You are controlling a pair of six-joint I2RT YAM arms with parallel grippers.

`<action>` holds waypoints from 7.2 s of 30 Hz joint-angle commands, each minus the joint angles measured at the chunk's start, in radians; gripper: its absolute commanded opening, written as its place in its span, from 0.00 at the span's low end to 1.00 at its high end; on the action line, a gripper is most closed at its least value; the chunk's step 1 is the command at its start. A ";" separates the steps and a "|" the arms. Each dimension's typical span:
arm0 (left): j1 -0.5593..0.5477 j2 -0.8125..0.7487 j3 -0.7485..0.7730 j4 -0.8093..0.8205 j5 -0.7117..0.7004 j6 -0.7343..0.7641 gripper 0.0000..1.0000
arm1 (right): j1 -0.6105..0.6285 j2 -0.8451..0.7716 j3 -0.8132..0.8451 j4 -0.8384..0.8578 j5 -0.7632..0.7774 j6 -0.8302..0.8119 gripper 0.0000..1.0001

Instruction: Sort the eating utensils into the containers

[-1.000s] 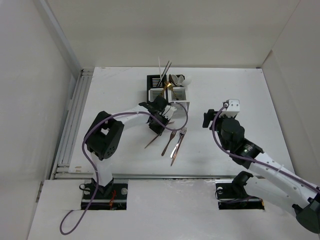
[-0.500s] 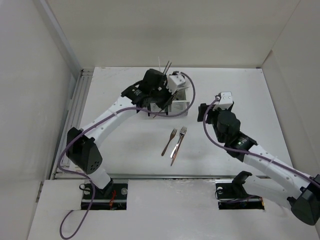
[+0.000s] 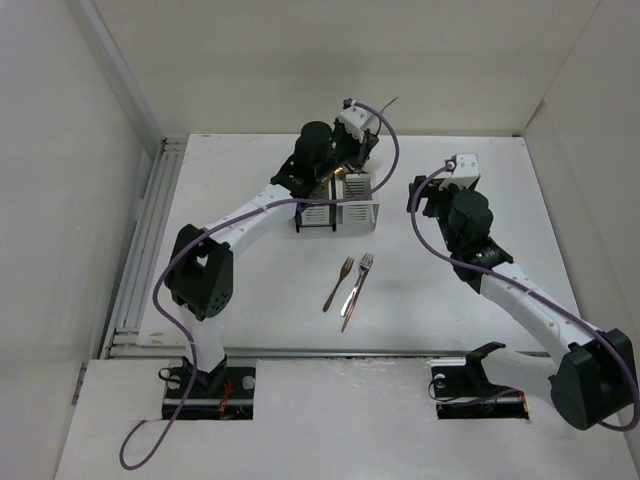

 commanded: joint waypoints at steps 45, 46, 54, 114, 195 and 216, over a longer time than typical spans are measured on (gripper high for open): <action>0.073 -0.405 -0.428 0.199 -0.448 -0.087 0.81 | 0.195 0.120 0.249 -0.337 0.144 -0.052 0.88; 0.088 -0.436 -0.428 0.167 -0.479 -0.076 0.83 | 0.229 0.144 0.263 -0.366 0.161 -0.024 0.88; 0.160 -0.740 -0.622 -0.247 -0.567 -0.151 0.84 | 0.483 0.525 0.543 -0.826 0.231 0.341 0.85; 0.318 -1.141 -0.949 -0.177 -0.593 -0.237 0.89 | 0.534 0.554 0.542 -0.416 -0.188 0.130 0.00; 0.427 -0.978 -0.960 -0.019 -0.324 -0.176 0.92 | 0.435 0.623 0.375 -0.834 -0.137 0.507 0.30; 0.427 -0.987 -0.969 -0.037 -0.335 -0.166 0.93 | 0.435 0.644 0.441 -0.886 -0.082 0.483 0.33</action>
